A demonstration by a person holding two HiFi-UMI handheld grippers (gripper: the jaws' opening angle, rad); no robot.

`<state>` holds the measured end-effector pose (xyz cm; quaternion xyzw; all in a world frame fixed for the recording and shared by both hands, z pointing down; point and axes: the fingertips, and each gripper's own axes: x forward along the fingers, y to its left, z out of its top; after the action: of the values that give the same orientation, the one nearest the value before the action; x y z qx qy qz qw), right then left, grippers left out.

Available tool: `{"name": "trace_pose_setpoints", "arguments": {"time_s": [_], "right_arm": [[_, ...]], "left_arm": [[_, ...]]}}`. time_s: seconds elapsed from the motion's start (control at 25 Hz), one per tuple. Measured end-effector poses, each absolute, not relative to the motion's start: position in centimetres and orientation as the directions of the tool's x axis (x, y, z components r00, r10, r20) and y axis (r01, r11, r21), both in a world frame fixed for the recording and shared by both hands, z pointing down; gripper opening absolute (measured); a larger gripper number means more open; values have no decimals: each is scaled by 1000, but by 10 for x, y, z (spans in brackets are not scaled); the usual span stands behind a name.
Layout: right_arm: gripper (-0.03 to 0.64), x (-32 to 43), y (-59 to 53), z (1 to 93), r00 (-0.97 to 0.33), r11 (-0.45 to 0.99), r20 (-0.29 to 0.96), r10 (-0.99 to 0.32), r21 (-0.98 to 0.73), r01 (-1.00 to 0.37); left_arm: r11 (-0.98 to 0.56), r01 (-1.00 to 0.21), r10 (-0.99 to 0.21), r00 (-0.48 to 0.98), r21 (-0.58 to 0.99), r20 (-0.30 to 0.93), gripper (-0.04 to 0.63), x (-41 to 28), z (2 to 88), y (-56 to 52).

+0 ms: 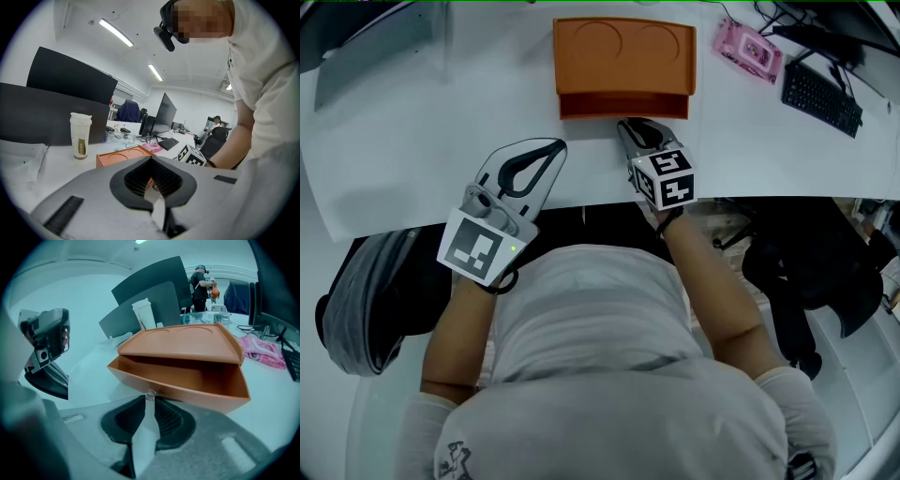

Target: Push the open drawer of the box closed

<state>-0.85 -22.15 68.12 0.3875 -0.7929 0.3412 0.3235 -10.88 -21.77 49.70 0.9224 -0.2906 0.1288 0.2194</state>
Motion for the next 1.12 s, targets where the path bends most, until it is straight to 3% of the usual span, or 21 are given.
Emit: {"name": "trace_pose_setpoints", "arguments": {"time_s": [1.12], "right_arm": [[64,-8,-269,683,-499,494,774,-391,-281,-823]], "left_arm": [[-721,-606,-485,787,336,381,-2,-110,504,-244]]}}
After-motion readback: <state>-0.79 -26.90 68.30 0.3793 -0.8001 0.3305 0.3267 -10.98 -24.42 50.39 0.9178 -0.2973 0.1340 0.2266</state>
